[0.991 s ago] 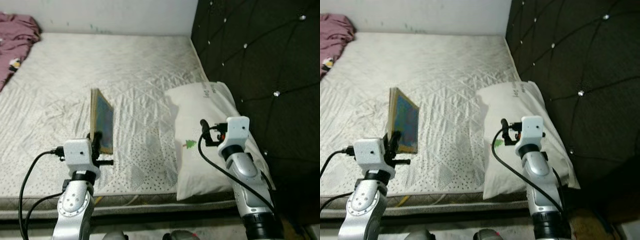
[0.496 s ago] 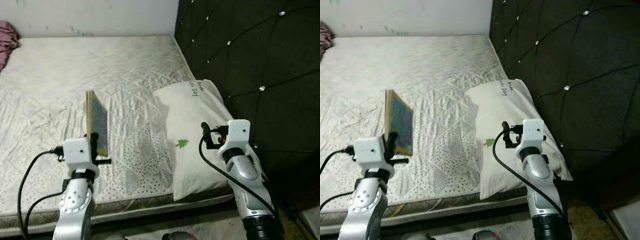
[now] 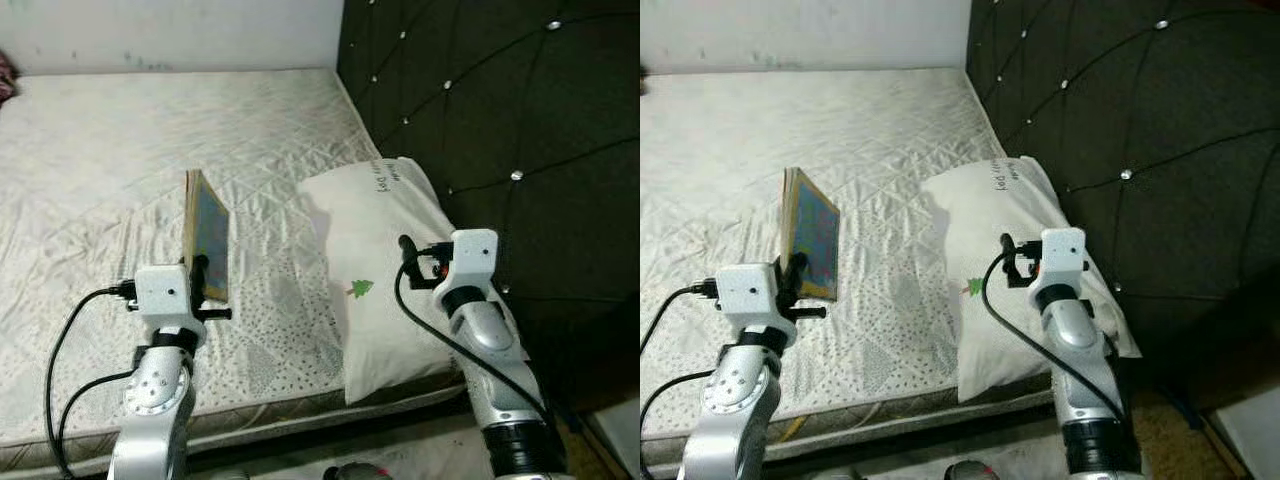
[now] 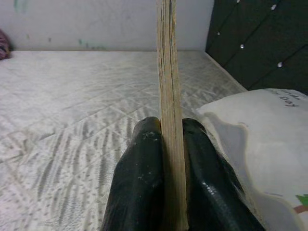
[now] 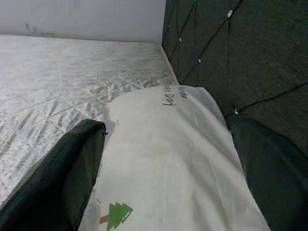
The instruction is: Clean up the room
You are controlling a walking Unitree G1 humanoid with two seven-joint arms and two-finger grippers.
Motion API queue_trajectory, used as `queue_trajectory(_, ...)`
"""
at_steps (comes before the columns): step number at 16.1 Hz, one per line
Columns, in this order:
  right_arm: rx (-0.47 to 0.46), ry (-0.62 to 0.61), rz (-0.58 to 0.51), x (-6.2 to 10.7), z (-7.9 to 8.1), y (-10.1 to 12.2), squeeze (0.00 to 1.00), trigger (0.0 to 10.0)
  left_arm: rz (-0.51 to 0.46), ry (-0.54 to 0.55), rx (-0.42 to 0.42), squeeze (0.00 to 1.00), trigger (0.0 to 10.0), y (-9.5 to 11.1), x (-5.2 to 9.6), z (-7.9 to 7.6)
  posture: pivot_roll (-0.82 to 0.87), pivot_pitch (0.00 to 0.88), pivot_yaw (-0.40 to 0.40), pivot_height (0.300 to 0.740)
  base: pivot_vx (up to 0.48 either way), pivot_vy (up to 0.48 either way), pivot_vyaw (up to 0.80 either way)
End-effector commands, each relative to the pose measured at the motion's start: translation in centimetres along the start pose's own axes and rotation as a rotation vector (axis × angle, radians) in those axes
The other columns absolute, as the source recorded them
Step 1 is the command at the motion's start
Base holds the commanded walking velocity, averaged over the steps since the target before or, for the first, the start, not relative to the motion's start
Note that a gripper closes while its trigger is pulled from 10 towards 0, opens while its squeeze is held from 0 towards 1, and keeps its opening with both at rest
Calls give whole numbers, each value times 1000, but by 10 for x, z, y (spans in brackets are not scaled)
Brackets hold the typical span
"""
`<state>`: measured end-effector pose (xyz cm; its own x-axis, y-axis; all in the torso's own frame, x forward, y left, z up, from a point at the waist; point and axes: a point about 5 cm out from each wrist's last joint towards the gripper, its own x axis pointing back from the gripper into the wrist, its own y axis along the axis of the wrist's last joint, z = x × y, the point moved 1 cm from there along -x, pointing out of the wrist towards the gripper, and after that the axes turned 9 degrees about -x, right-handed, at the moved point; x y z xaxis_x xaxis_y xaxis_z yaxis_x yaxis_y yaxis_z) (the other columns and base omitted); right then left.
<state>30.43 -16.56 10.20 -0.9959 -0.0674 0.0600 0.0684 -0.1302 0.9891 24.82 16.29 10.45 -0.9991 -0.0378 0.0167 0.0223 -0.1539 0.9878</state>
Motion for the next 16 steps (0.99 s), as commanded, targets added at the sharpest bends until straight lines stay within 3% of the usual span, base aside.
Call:
queue_trajectory(1,4,0,1,1,-1,1,0,10000,-23,-11,10,0,10000,7,2,1,-13,52,-34,740,0,0,0)
queue_trajectory(9,-12,10,0,4,1,0,0,10000,-19,-56,14,0,10000,6,4,-5,-24,65,-23,736,0,0,0)
queue_trajectory(16,-16,21,1,4,3,0,0,10000,-27,-12,1,0,10000,8,4,0,-21,69,-24,636,0,0,0)
